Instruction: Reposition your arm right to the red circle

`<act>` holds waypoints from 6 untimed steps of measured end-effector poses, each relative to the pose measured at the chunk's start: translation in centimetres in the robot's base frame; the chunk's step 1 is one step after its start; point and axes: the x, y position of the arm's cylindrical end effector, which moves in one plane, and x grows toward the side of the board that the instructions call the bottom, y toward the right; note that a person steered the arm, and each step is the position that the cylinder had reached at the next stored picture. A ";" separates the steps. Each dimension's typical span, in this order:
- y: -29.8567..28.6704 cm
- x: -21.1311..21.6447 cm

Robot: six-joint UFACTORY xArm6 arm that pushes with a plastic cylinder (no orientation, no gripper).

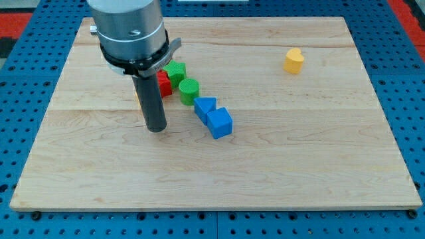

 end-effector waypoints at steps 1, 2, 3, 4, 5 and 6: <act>-3.5 0.0; -11.3 -1.9; -12.0 -7.4; -8.9 -15.2; -7.2 -21.9; 2.6 -22.0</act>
